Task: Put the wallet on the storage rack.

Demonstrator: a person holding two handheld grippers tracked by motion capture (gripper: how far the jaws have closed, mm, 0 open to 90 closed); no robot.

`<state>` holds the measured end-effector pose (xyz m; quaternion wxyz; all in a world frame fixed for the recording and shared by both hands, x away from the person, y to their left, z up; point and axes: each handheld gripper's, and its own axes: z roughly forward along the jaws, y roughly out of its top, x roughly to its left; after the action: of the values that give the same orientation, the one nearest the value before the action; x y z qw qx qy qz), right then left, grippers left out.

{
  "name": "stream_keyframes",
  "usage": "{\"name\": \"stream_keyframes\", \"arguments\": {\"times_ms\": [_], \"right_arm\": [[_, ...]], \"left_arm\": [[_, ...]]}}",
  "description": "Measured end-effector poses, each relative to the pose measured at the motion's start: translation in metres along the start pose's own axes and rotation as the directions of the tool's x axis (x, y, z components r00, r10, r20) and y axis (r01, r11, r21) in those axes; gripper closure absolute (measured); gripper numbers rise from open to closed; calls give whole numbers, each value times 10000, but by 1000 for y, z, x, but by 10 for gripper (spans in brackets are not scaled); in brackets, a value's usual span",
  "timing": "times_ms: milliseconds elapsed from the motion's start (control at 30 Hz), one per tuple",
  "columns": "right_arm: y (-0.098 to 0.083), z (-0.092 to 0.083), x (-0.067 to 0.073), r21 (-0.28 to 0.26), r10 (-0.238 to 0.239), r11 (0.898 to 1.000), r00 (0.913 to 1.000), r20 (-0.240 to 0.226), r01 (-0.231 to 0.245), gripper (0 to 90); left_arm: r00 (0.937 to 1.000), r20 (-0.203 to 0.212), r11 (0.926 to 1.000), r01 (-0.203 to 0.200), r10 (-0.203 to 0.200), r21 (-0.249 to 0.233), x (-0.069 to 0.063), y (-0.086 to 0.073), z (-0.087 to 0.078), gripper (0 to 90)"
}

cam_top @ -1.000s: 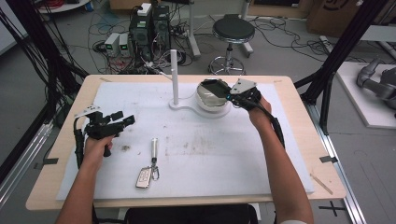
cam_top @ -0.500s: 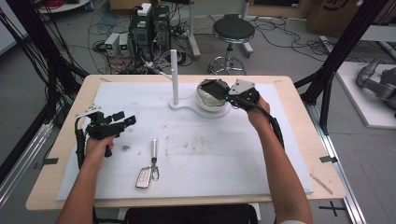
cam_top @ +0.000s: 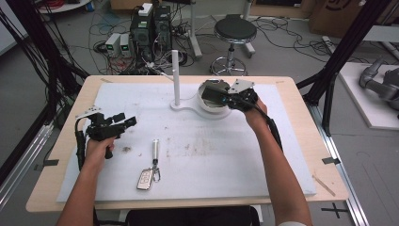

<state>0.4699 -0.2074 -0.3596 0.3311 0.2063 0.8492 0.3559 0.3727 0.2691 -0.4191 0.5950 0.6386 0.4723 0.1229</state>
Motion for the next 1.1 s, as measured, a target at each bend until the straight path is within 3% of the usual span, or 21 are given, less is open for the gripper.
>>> {"name": "stream_keyframes", "arguments": {"times_ms": [100,167,367,467,500,533,567,600,633,733,867,1000,1100], "right_arm": [[-6,-2,-3,-247,698,9972,9967,-422,-709,568],[-8,-4,-5,-277,1293,9909,9887,-758,-1317,520],[-8,-15,-8,-508,1711,9831,9813,-880,-1759,441],[-12,-24,-12,-323,2527,9660,9634,-890,-2564,347],[-18,-30,-13,-595,2833,9557,9558,-789,-2882,341],[-18,-30,-13,-595,2833,9557,9558,-789,-2882,341],[-27,-38,-15,-825,3300,9385,9413,-706,-3352,297],[-31,-42,-17,-625,3559,9310,9324,-633,-3596,264],[-31,-42,-17,-625,3559,9310,9324,-633,-3596,264],[-44,-54,-17,-988,3877,9156,9209,-400,-3898,255],[-64,-74,-10,-836,4189,9052,9080,89,-4167,224],[-76,-85,-3,-652,4235,9050,9048,455,-4203,221],[-89,-98,8,-461,4117,9113,9071,875,-4091,217]], "left_arm": [[10000,10,10000,-42,42,11,0,0,0,238],[10000,13,10000,-36,36,27,-1,0,0,238],[10000,-59,10000,-79,78,-9,-1,0,-1,238],[9995,-193,9996,-258,259,64,-2,1,-2,238],[9992,-237,9995,-324,325,58,-3,1,-2,239],[9990,-234,9992,-383,384,59,-4,1,-2,239],[9987,-230,9990,-451,451,16,-5,1,-2,238],[9983,-213,9986,-534,535,29,-5,1,-2,238],[9981,-202,9983,-575,575,15,-6,1,-1,238],[9969,-211,9971,-758,760,116,-9,1,0,238],[9956,-187,9954,-917,922,270,-14,0,2,238],[9932,-331,9932,-1107,1119,350,-20,-2,1,238],[9889,-535,9899,-1366,1385,386,-25,-2,1,238]]}}
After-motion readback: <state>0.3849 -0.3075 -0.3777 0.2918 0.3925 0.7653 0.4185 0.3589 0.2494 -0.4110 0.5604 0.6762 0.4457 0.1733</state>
